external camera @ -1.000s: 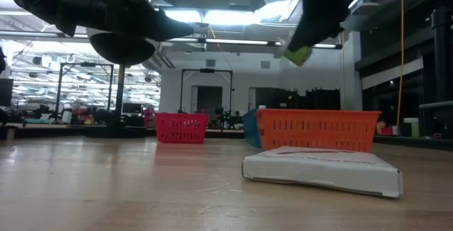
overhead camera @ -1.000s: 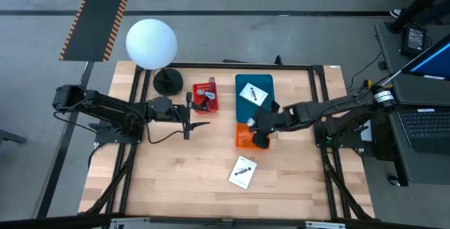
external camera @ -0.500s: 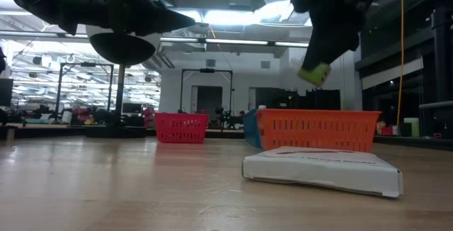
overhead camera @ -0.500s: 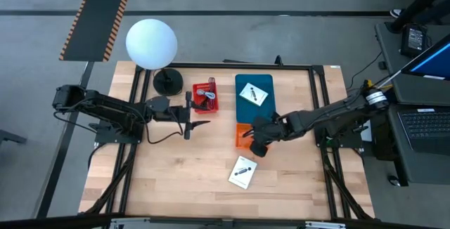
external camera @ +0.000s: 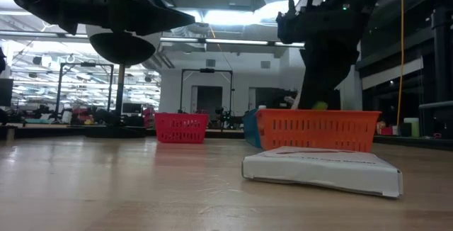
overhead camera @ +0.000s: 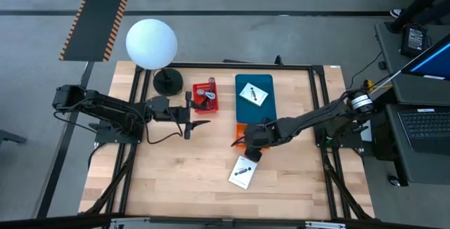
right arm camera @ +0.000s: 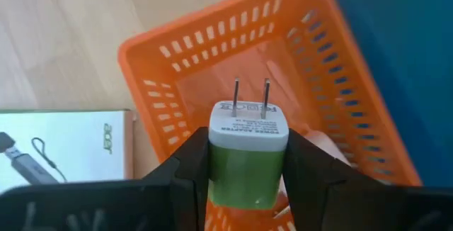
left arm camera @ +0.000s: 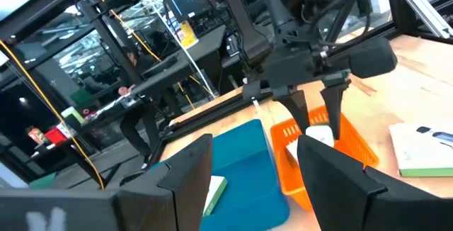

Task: Pick and place items into bin
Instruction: Put the green charger adapter into the orange bin

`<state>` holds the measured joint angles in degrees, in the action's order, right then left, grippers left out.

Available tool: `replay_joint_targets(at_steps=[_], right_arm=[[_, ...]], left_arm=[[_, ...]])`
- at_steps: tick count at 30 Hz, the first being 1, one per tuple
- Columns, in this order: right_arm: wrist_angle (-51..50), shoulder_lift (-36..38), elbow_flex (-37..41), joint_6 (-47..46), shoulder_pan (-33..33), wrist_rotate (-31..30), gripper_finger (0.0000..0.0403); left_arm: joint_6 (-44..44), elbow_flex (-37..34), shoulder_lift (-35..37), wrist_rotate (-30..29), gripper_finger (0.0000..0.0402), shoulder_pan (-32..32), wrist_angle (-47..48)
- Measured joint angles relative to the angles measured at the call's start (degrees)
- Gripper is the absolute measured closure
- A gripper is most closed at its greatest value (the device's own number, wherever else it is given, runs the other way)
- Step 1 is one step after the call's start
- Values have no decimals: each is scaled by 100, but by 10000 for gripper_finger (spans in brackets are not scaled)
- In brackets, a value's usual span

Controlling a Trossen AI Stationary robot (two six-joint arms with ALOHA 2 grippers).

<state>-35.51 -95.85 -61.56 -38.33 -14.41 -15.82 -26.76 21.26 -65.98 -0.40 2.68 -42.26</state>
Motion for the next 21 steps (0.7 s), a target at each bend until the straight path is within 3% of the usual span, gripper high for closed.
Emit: replay_joint_targets(at_steps=[15, 21], right_arm=[[328, -364, 0, 395, 4, 46, 282], [333, -364, 0, 398, 4, 42, 246]], left_arm=[[0, 0, 0, -1, 201, 7, 0], [0, 0, 0, -1, 201, 7, 1]])
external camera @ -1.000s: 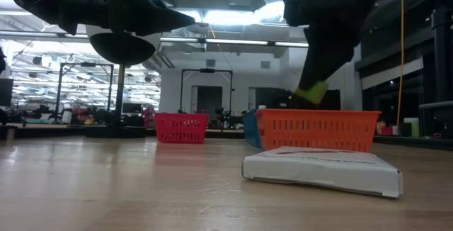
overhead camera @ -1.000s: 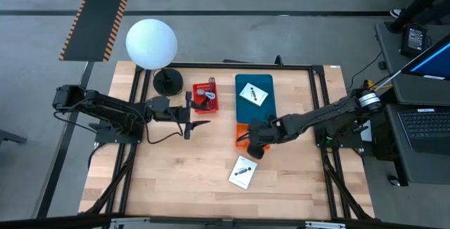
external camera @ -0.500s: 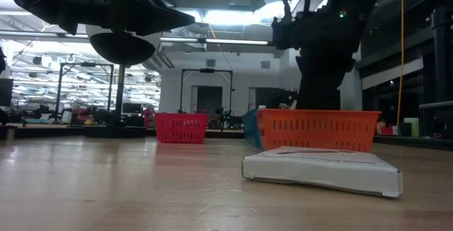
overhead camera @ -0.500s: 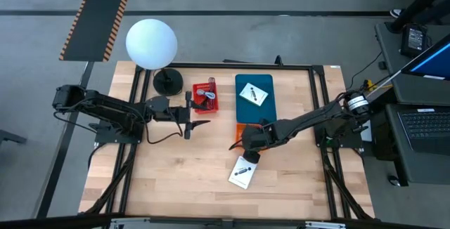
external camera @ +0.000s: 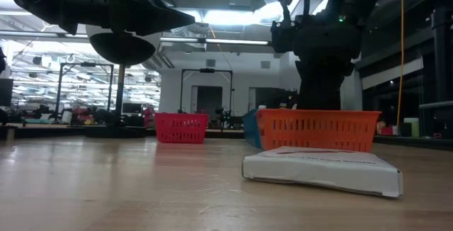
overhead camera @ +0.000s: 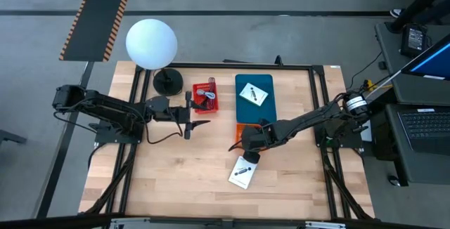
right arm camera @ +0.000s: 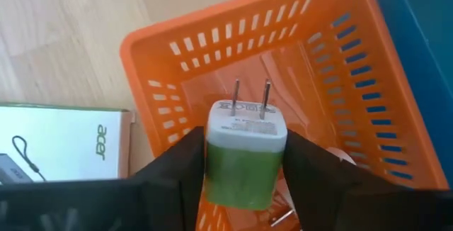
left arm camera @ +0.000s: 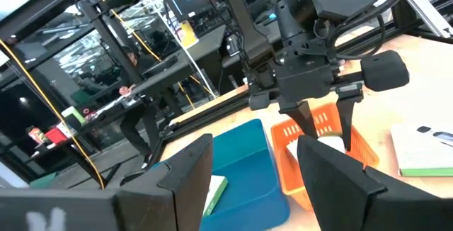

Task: Pick and place items into bin
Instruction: Put the green charger adapter into the orange bin, then put the white card reader box into the blue bin

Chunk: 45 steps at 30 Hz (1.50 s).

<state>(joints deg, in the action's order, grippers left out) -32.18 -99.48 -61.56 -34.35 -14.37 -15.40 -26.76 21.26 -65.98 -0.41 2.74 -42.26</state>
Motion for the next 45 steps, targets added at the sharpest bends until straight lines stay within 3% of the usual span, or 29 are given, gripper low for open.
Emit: replay_joint_targets(at_steps=[7, 12, 20, 26, 29, 38, 45], right_arm=[[-2, 0, 0, 18, 0, -17, 213], [-446, 9, -163, 24, 58, -138, 217], [-1786, 99, -1179, 446, -254, -1047, 288], [-1743, 658, -1110, 88, -792, -1236, 379], [-1258, 846, -807, -163, -1069, -1408, 395], [-637, 879, -189, -1046, -1420, -1013, 401], [-388, 879, -181, -1487, -1440, -491, 403]], left_arm=[[2, 0, -1, 1, 201, 0, 2], [2, 0, 0, 1, 201, 0, 0], [360, 0, 0, 1, 201, 0, 2], [516, 0, -1, -2, 201, -218, 121], [511, 0, -2, -2, 201, -457, 217], [714, 0, -2, -56, 240, -1142, 381], [909, 95, -163, -1044, 278, -1723, 623]])
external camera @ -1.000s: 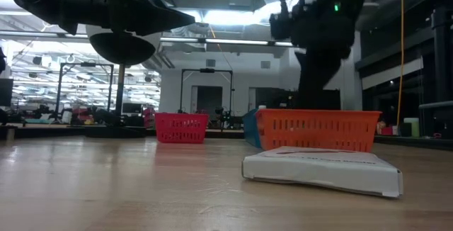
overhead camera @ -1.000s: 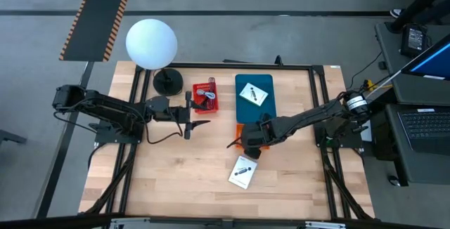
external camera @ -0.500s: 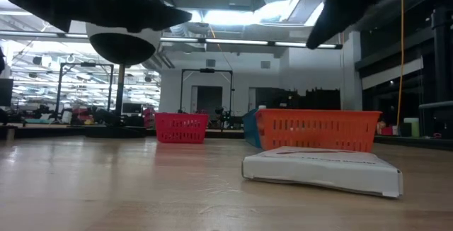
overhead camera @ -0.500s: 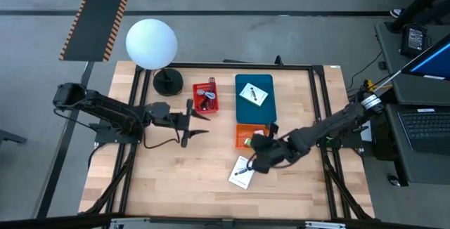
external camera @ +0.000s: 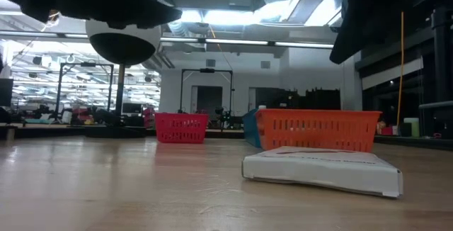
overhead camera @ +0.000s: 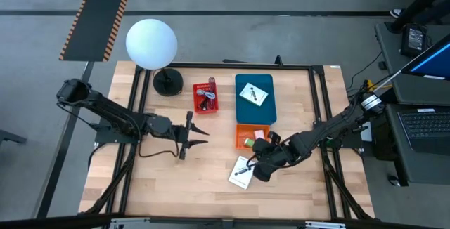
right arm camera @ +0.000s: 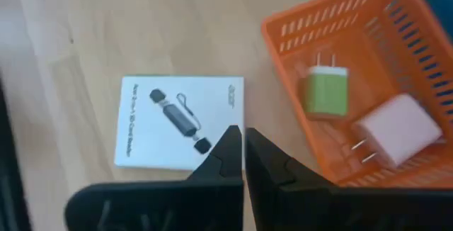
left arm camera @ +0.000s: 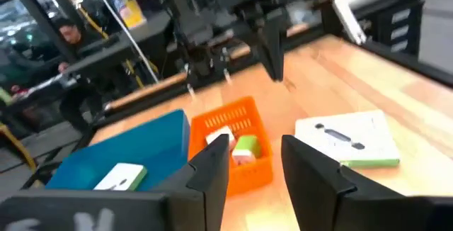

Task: Pick and place items into bin
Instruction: Put the white card reader box into the blue bin

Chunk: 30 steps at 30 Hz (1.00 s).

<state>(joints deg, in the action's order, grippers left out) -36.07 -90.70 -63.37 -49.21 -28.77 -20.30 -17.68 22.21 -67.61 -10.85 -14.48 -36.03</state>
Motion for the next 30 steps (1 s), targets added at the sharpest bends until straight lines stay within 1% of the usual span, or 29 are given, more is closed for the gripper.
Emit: replay_joint_targets(at_steps=[4, 6, 10, 13, 16, 21, 30], right_arm=[[14, -46, 0, -122, 2, 145, 403], [84, -44, 0, -206, -8, 241, 403], [73, -45, 0, -398, -161, 240, 403], [15, -141, 0, -739, -313, 209, 403], [23, -344, -7, -1092, -464, 203, 403], [27, -725, -167, -1360, -594, 225, 403], [-60, -1065, -278, -1484, -555, 242, 403]], left_arm=[[-70, 396, -470, -491, 301, -427, 463], [-259, 550, -748, -430, 316, -612, 506], [-596, 742, -1196, -306, 349, -946, 459], [-481, 825, -1385, -376, 373, -1107, 458], [-166, 917, -1548, -544, 395, -1236, 456], [-5, 1186, -1961, -745, 400, -1404, 463], [448, 1821, -2907, -740, 398, -1605, 455]])
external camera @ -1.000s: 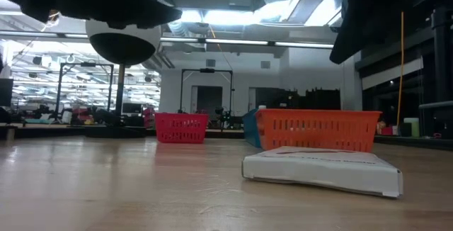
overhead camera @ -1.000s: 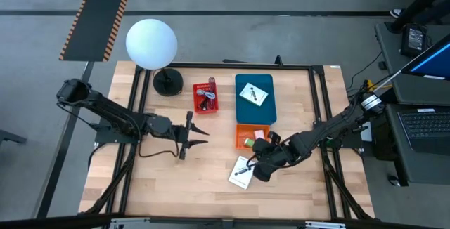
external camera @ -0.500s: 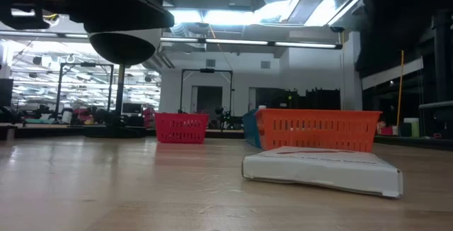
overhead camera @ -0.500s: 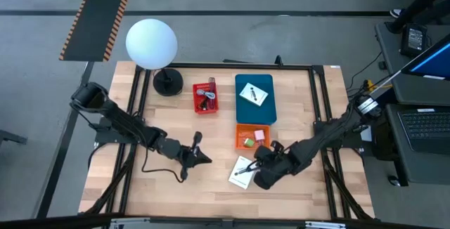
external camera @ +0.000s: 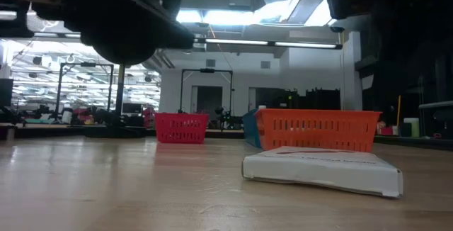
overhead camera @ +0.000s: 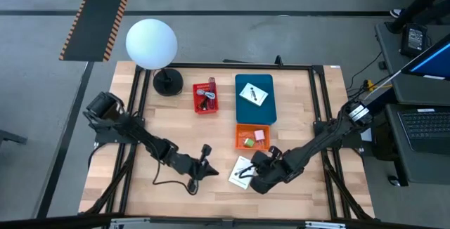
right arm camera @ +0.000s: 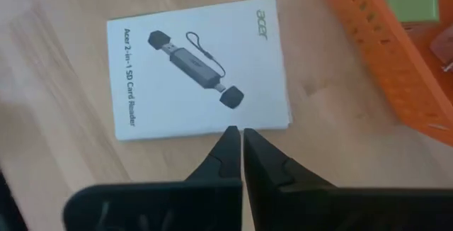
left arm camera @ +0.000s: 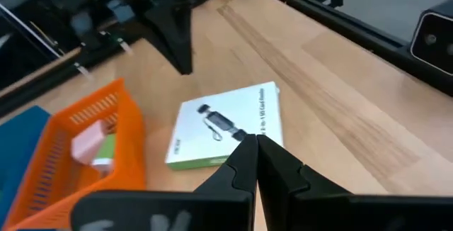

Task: Pick and place items into bin
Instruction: Put the white card reader box into the blue bin

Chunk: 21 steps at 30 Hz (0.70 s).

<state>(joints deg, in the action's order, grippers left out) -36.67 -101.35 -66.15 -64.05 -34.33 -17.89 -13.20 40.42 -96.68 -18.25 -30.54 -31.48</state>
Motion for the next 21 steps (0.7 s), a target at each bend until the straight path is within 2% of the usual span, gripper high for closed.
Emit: replay_joint_targets(at_steps=[8, 21], right_arm=[[-15, -67, -2, -19, 4, -39, 403], [95, -595, -4, -13, 264, -46, 403]], left_arm=[[165, 25, -206, -159, 394, -173, 0], [366, 27, -206, -232, 372, -206, 1]])
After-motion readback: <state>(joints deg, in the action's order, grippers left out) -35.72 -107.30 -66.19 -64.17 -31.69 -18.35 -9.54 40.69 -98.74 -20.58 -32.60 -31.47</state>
